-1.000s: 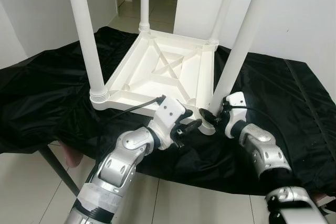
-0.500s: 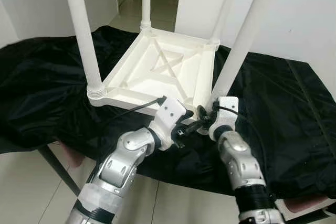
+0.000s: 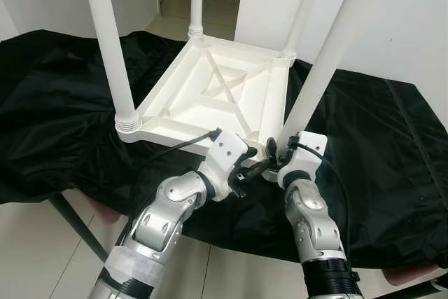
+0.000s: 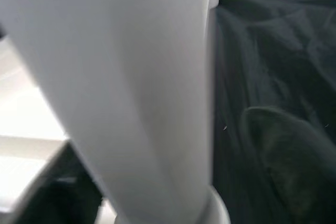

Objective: Building children table

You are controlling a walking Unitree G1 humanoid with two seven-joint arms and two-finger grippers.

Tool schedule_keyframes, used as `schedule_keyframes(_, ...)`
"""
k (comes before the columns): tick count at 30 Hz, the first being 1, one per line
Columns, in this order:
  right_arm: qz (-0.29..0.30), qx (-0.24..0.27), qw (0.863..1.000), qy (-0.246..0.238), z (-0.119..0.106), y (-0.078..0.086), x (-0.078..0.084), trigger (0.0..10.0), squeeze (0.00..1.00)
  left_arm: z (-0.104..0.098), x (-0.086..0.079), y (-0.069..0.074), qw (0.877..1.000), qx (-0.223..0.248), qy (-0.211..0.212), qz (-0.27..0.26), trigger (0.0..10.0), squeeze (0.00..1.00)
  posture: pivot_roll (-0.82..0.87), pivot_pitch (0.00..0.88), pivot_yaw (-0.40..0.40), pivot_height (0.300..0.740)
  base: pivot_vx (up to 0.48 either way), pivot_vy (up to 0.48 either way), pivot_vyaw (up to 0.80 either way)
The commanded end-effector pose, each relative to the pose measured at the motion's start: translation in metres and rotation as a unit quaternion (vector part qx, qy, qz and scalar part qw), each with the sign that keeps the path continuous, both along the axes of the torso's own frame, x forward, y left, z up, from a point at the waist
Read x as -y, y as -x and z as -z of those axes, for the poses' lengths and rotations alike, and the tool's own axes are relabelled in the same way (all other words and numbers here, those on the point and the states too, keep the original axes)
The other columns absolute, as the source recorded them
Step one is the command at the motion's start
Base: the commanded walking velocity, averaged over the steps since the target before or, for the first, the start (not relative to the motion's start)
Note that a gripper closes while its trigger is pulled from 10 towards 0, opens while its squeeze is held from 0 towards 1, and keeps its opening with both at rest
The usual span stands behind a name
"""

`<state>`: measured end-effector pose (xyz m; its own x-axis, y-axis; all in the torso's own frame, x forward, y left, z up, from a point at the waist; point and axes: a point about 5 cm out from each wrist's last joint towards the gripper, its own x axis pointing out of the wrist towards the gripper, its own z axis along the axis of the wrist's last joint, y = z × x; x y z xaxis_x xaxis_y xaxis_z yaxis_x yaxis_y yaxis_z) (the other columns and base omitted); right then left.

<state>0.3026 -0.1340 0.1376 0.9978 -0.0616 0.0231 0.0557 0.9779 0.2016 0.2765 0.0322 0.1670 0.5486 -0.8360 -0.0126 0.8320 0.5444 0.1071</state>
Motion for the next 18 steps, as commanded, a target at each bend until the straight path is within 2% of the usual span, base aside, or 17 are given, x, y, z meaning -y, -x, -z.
schedule_keyframes(1,-0.005,0.002,1.0,-0.009,0.001,0.002,0.002,10.0,1.0,0.001,0.001,0.001,1.0,-0.001,-0.001,-0.01,10.0,0.0,-0.01,0.0,-0.104,0.74,0.0,0.0,0.0)
schedule_keyframes(4,-0.042,0.008,0.999,-0.005,0.002,0.005,0.016,10.0,1.0,0.003,0.001,0.004,1.0,-0.003,-0.002,-0.007,10.0,0.0,-0.02,0.0,-0.103,0.74,0.0,0.0,0.0)
schedule_keyframes(6,-0.049,0.01,0.999,-0.001,0.002,0.005,0.02,10.0,1.0,0.004,0.001,0.005,1.0,-0.004,-0.003,-0.006,10.0,0.0,-0.02,0.0,-0.103,0.74,0.0,0.0,0.0)
schedule_keyframes(9,-0.092,0.005,0.995,0.032,0.005,0.004,0.033,10.0,1.0,0.003,0.002,0.005,1.0,-0.005,-0.003,-0.004,10.0,0.0,-0.02,0.0,-0.099,0.74,0.0,0.0,0.0)
schedule_keyframes(10,-0.123,0.003,0.992,0.042,0.007,0.003,0.033,10.0,0.0,0.003,0.002,0.005,1.0,-0.005,-0.003,-0.003,10.0,0.0,-0.02,0.0,-0.095,0.74,0.0,0.0,0.0)
schedule_keyframes(13,-0.178,0.0,0.982,0.059,0.009,0.003,0.033,10.0,0.0,0.003,0.002,0.005,1.0,-0.004,-0.005,0.0,10.0,0.0,-0.02,0.0,-0.093,0.74,0.0,0.0,0.0)
schedule_keyframes(17,-0.258,0.001,0.96,0.112,0.012,-0.002,0.033,10.0,0.0,0.002,0.003,0.004,1.0,-0.003,-0.007,0.004,10.0,0.0,-0.02,0.0,-0.089,0.74,0.0,0.0,0.0)
schedule_keyframes(18,-0.258,0.001,0.96,0.112,0.012,-0.002,0.033,10.0,0.0,0.002,0.003,0.004,1.0,-0.003,-0.007,0.004,10.0,0.0,-0.02,0.0,-0.089,0.74,0.0,0.0,0.0)
